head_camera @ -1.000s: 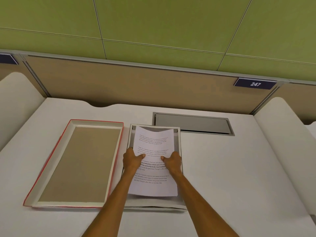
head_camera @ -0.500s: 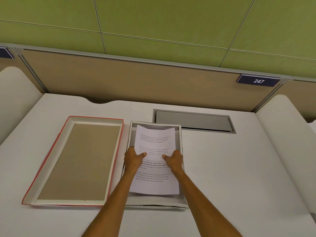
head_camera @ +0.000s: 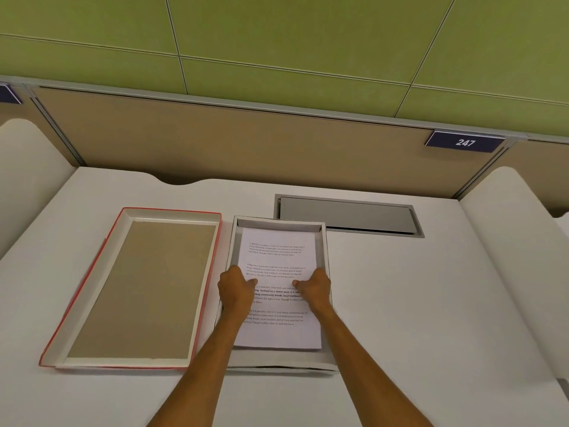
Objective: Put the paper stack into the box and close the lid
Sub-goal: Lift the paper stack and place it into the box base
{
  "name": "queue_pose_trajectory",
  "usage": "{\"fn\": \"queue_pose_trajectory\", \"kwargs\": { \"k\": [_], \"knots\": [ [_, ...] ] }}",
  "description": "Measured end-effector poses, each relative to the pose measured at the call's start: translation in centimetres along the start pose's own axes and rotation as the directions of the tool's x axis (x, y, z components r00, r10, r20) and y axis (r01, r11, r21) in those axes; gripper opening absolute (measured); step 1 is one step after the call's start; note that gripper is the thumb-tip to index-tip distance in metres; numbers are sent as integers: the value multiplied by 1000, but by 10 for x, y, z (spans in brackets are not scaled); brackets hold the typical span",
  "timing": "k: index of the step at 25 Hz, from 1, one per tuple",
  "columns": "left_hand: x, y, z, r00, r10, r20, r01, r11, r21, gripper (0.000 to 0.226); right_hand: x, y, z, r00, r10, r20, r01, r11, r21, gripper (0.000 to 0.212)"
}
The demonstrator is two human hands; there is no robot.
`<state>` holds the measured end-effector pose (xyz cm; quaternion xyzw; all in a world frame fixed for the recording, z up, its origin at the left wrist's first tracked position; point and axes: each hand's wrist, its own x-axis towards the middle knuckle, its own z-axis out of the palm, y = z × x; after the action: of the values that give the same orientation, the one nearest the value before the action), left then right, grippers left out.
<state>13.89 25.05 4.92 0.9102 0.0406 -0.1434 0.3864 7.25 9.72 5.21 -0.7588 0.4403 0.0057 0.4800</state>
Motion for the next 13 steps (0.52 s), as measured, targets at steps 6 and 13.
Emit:
{"fn": "queue_pose_trajectory", "kwargs": {
  "k": [6, 13],
  "knots": [
    [18, -7, -8, 995, -59, 82, 65, 994, -83, 43, 3, -3, -17, 994, 95, 55, -100, 989, 107, 38],
    [23, -9, -7, 992, -102, 74, 110, 987, -115, 41, 6, -5, -18, 980, 180, 82, -194, 957, 217, 41]
  ]
}}
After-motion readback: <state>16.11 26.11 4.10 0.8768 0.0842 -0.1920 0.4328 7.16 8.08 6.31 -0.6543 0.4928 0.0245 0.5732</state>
